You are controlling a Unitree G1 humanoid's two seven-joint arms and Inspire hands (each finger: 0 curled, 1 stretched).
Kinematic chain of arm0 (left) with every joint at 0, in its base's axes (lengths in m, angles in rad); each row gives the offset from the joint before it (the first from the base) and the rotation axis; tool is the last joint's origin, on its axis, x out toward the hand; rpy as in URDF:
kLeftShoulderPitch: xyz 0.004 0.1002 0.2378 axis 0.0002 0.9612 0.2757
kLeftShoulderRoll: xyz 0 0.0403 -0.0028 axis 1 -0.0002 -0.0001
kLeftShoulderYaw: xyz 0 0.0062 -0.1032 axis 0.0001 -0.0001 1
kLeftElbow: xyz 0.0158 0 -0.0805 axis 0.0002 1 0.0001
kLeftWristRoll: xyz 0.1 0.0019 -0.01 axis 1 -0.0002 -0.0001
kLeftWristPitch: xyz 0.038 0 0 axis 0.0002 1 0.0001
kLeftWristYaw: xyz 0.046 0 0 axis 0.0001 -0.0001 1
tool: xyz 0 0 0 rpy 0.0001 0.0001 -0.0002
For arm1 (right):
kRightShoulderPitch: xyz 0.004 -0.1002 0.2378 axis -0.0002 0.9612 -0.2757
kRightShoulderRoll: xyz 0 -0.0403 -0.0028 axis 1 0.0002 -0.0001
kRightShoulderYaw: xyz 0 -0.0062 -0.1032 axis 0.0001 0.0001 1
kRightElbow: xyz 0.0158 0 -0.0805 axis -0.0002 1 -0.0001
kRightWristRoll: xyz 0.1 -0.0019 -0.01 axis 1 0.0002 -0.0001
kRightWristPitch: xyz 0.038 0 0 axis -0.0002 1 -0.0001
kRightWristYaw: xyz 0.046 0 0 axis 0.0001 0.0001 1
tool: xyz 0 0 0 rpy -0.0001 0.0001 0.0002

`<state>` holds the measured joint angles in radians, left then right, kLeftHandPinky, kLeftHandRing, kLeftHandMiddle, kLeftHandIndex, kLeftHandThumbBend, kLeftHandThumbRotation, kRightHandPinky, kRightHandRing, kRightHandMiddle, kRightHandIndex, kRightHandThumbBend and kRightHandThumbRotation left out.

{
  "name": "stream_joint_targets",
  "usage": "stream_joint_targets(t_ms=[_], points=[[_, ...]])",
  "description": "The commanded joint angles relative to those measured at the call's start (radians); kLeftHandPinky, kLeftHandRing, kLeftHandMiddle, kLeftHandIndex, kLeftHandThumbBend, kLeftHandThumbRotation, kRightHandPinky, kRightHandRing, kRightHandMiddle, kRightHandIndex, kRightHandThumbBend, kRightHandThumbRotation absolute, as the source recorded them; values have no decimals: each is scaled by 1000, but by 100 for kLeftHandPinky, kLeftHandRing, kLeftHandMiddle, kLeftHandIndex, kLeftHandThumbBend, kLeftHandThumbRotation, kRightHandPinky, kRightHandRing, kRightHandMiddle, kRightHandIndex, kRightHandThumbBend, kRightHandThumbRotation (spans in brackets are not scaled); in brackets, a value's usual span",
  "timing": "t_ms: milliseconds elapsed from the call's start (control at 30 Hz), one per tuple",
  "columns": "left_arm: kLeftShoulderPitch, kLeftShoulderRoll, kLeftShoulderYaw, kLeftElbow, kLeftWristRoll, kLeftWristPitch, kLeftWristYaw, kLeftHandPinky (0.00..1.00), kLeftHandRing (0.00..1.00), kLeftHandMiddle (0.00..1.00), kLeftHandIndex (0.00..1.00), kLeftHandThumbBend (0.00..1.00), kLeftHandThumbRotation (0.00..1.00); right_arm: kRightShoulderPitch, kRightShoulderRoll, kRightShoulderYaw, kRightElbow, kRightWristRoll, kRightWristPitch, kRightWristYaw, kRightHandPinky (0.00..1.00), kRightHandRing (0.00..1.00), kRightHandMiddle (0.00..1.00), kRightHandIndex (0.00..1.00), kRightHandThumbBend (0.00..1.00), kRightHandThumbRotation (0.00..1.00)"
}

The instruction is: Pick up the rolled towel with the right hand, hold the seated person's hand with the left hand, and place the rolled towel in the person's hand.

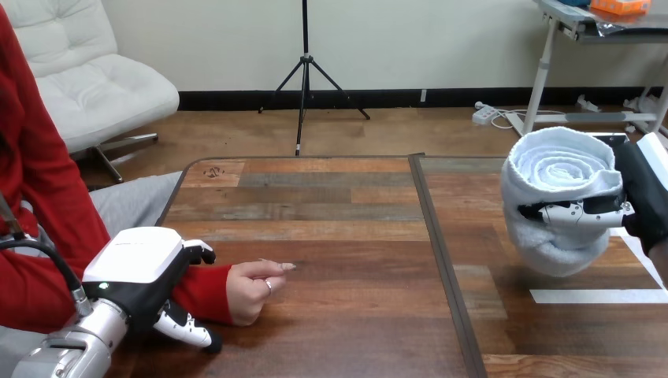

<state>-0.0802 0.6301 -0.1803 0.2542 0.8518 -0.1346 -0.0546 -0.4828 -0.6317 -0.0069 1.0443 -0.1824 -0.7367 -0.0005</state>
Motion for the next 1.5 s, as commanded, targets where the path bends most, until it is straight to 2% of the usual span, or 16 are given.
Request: stream_joint_targets(t_ms=[0, 333, 600, 767, 900, 1167, 1467], points=[[-40, 20, 12, 19, -8, 24, 33, 65, 73, 74, 72, 98, 21, -42, -6, -33, -65, 19, -9, -14, 34, 38, 43, 43, 80, 0], [-36, 20, 1, 19, 1, 26, 83, 48, 59, 63, 63, 94, 9, -37, -6, -35, -79, 21, 0, -12, 35, 39, 43, 43, 80, 0], [-39, 20, -8, 22, 2, 36, 86, 45, 55, 60, 59, 91, 5, -37, -4, -39, -74, 29, -5, -8, 34, 39, 43, 43, 80, 0], [-38, 16, -9, 13, -6, 50, 65, 44, 54, 59, 58, 90, 5, -37, -4, -40, -72, 29, -11, -10, 34, 39, 43, 43, 81, 0], [-42, 14, -11, 22, -17, 40, 63, 43, 52, 57, 56, 88, 4, -36, -4, -40, -75, 26, -14, -15, 35, 39, 43, 43, 81, 0], [-50, 10, -20, 40, -33, 16, 65, 36, 42, 46, 47, 85, 1, -37, -2, -45, -72, 31, -11, -10, 35, 40, 43, 43, 81, 0], [-52, -3, -30, 46, -40, 19, 51, 32, 37, 40, 40, 84, 0, -38, -1, -48, -68, 35, -17, -4, 35, 39, 43, 43, 81, 0]])
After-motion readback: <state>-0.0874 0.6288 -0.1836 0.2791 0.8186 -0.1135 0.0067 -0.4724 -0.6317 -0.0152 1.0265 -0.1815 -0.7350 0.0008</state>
